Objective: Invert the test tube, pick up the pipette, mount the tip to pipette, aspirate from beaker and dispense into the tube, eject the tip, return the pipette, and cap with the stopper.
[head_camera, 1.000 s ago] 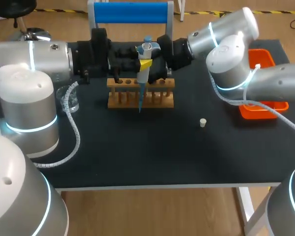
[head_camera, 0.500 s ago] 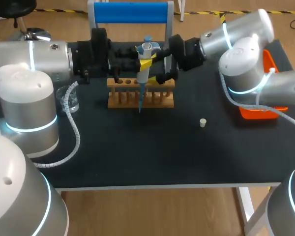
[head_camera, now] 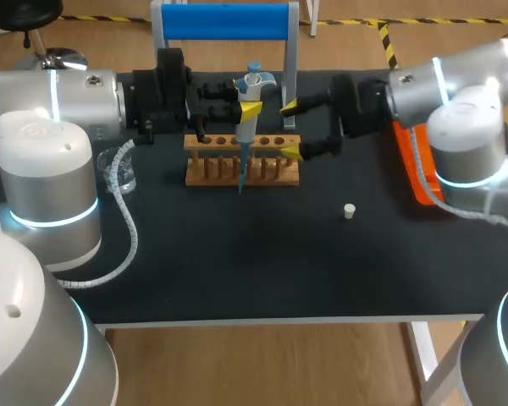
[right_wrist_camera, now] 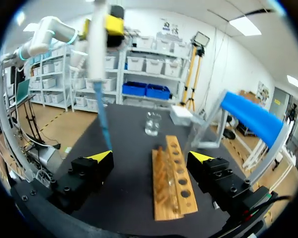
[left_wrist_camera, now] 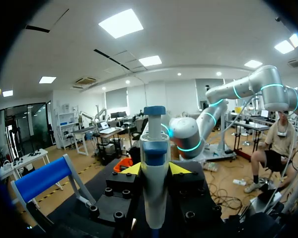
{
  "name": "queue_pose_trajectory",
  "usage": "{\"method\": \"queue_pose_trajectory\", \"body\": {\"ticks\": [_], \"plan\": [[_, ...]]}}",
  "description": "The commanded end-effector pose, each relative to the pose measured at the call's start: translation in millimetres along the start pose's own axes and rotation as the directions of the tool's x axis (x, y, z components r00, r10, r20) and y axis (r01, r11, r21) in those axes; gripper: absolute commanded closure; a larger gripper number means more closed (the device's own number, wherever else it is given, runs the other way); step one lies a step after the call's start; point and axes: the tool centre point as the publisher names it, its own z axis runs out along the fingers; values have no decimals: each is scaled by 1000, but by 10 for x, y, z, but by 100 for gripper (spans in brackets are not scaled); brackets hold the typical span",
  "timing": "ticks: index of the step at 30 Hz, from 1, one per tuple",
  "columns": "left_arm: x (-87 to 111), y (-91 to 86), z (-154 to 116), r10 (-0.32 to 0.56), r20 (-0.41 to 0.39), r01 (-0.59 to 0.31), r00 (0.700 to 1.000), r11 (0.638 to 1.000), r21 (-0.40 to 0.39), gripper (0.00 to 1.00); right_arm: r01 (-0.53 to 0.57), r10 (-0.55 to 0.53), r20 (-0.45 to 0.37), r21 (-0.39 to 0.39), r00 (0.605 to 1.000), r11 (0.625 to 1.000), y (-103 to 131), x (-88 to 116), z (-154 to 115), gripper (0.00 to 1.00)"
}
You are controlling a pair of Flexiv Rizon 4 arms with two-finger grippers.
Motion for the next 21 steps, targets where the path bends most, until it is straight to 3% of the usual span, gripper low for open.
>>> {"method": "queue_pose_trajectory", "body": {"ticks": [1, 13, 21], "plan": [[-5, 1, 2, 1, -1, -1, 1000, 1000, 1, 100, 35, -34, 14, -42, 999, 998, 249, 336, -450, 0], [-5, 1, 2, 1, -1, -1, 1000, 1000, 1, 100, 37, -41, -11, -227, 999, 973, 619, 653, -567, 0], [-5, 1, 2, 1, -1, -1, 1000, 1000, 1, 100, -28, 4, -74, -328, 997, 944, 696, 666, -361, 0]]}}
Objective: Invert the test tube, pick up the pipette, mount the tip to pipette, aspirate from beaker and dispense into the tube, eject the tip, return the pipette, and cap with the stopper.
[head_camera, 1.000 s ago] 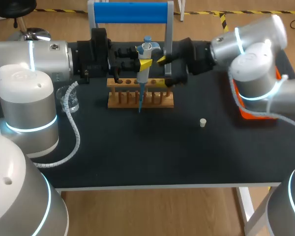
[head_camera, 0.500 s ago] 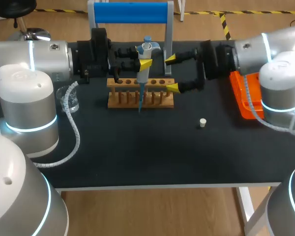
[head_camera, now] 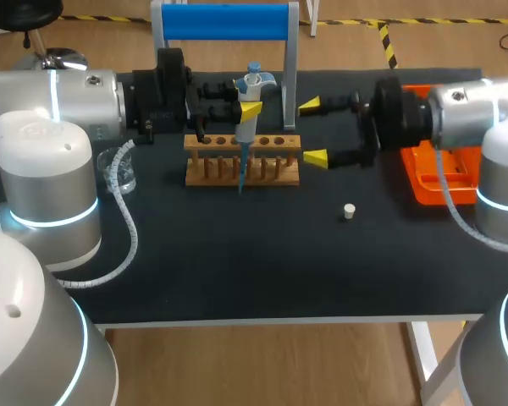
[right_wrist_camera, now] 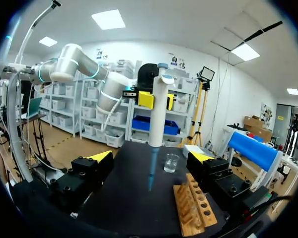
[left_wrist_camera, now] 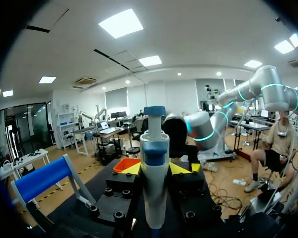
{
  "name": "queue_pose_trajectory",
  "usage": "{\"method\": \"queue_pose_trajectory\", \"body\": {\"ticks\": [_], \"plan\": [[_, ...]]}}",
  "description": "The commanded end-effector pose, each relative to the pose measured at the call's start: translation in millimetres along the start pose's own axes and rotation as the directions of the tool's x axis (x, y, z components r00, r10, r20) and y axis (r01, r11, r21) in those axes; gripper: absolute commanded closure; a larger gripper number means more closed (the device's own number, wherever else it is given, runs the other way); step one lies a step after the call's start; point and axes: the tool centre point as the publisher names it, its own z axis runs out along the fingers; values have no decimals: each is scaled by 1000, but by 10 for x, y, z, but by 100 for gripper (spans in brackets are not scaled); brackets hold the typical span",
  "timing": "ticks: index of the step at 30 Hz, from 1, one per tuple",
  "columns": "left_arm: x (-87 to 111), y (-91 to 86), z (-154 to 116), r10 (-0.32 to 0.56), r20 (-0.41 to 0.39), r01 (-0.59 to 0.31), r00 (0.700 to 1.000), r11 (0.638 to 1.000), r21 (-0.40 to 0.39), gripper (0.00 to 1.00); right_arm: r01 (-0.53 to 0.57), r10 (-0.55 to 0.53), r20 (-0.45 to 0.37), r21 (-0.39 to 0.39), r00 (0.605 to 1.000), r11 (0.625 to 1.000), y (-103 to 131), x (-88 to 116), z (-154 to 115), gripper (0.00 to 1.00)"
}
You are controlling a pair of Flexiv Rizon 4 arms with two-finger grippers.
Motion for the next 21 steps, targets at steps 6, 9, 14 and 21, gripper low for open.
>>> {"method": "queue_pose_trajectory", "body": {"ticks": [6, 9, 14, 21], "plan": [[-4, 1, 3, 1, -1, -1, 1000, 1000, 1, 100, -70, 66, -45, -106, 997, 992, -40, -126, 285, 0], [-4, 1, 3, 1, -1, -1, 1000, 1000, 1, 100, -99, 94, -49, -116, 994, 988, -33, -164, 376, 0], [-4, 1, 3, 1, -1, -1, 1000, 1000, 1, 100, -111, 104, -71, -116, 992, 987, 27, -192, 504, 0], [-4, 1, 3, 1, -1, -1, 1000, 1000, 1, 100, -129, 123, -75, -90, 990, 987, 116, -244, 643, 0]]}}
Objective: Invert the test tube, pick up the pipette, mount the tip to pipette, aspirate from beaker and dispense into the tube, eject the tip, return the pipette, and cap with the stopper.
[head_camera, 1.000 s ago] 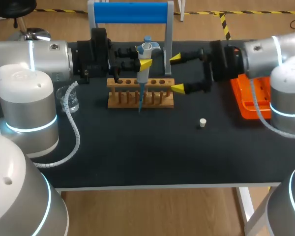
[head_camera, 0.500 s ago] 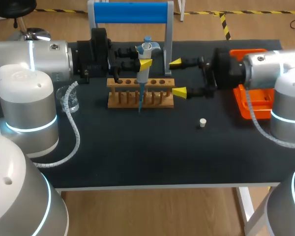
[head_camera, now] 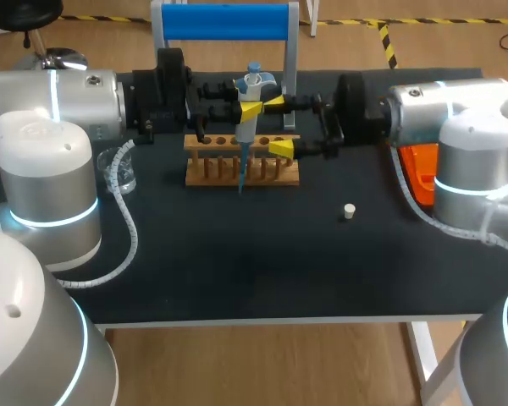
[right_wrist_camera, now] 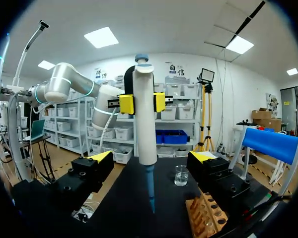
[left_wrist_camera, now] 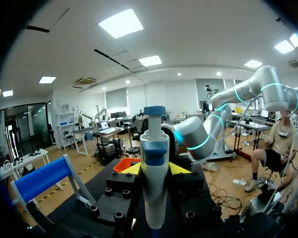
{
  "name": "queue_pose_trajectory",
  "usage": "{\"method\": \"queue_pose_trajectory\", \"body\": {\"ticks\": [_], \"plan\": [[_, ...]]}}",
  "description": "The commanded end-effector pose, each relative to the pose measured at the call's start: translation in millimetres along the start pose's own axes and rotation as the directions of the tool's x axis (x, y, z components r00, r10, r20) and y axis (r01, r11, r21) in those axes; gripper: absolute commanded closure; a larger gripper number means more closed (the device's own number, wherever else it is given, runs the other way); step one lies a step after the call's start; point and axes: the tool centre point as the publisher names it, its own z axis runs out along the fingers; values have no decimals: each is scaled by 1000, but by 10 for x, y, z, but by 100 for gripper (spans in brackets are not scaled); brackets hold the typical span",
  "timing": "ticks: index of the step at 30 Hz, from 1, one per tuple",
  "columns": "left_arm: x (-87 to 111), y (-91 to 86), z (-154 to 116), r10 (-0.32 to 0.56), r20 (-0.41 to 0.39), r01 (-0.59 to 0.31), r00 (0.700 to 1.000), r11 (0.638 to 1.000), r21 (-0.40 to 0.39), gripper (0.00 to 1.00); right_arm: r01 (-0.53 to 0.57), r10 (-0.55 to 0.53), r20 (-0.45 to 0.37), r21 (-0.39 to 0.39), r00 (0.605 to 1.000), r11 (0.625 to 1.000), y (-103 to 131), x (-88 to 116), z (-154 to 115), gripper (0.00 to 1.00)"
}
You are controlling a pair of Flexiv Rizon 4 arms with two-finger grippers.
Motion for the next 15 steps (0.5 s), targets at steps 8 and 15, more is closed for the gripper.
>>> {"method": "queue_pose_trajectory", "body": {"ticks": [8, 15], "plan": [[-4, 1, 3, 1, -1, -1, 1000, 1000, 1, 100, -1, 2, -21, 9, 1000, 1000, 111, -88, 241, 3], [-4, 1, 3, 1, -1, -1, 1000, 1000, 1, 100, -7, 7, -29, 0, 1000, 1000, 137, -87, 347, 8]]}}
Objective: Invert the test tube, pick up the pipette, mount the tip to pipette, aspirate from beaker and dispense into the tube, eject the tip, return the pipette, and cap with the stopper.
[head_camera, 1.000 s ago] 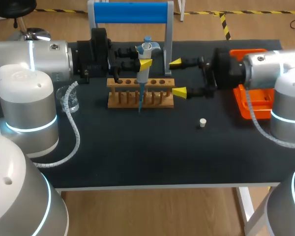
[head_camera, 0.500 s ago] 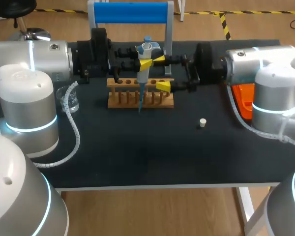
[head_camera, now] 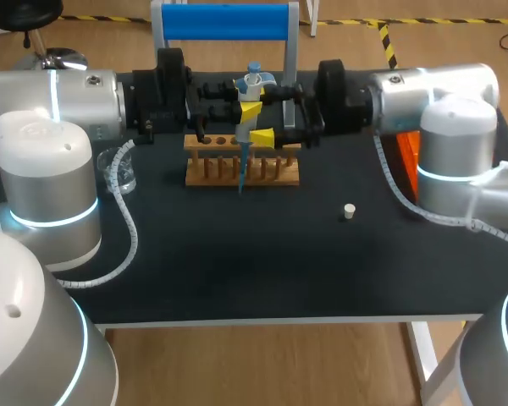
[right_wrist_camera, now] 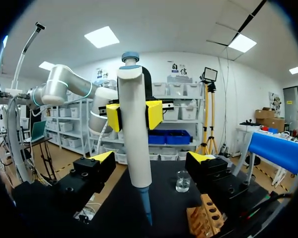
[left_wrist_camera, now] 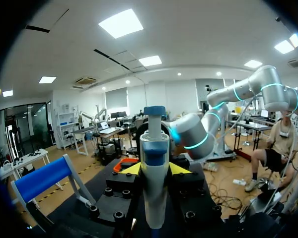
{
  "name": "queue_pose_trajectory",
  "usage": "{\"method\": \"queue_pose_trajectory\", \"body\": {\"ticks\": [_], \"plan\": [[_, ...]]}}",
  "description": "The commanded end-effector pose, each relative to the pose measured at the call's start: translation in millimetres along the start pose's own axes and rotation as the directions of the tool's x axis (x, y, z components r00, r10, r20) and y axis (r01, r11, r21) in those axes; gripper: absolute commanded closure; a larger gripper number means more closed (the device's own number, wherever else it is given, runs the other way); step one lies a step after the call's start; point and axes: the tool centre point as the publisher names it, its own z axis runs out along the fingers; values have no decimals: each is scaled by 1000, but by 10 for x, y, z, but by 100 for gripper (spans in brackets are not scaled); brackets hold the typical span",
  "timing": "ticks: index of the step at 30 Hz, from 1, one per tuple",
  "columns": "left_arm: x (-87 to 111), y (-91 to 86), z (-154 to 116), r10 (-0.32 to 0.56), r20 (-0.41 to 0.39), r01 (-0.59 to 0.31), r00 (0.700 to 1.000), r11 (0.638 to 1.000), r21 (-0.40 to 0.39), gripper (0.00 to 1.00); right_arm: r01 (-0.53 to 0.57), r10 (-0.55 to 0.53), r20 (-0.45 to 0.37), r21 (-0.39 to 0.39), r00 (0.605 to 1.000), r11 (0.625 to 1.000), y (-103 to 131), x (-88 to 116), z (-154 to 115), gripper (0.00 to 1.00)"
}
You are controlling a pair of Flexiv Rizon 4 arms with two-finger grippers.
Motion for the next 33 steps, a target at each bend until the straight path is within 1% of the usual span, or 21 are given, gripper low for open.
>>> {"method": "queue_pose_trajectory", "body": {"ticks": [1, 3, 7, 10, 14, 15, 16, 22, 30, 33], "plan": [[-4, 1, 3, 1, -1, -1, 1000, 1000, 1, 100, -1, 1, -1, -3, 1000, 1000, -6, -32, 72, 9], [-4, 1, 3, 1, -1, -1, 1000, 1000, 1, 100, 0, 0, -3, -5, 1000, 1000, 1, -35, 99, 15], [-4, 1, 3, 1, -1, -1, 1000, 1000, 1, 100, 4, -4, -8, -9, 1000, 1000, 21, -38, 142, 35], [-4, 1, 3, 1, -1, -1, 1000, 1000, 1, 100, 5, -5, -13, -11, 1000, 1000, 32, -36, 172, 36], [-4, 1, 3, 1, -1, -1, 1000, 1000, 1, 100, 6, -7, -20, -15, 1000, 1000, 43, -18, 204, 43], [-4, 1, 3, 1, -1, -1, 1000, 1000, 1, 100, 6, -7, -21, -16, 1000, 1000, 46, -13, 210, 47], [-4, 1, 3, 1, -1, -1, 1000, 1000, 1, 100, 7, -7, -23, -18, 1000, 1000, 51, -7, 215, 48], [-4, 1, 3, 1, -1, -1, 1000, 1000, 1, 100, 13, -14, -26, -31, 1000, 999, 81, 33, 229, 50], [-4, 1, 3, 1, -1, -1, 1000, 1000, 1, 100, 9, -11, -28, -50, 1000, 999, 78, 66, 231, 47], [-4, 1, 3, 1, -1, -1, 1000, 1000, 1, 100, 7, -9, -33, -59, 999, 998, 74, 77, 237, 50]]}}
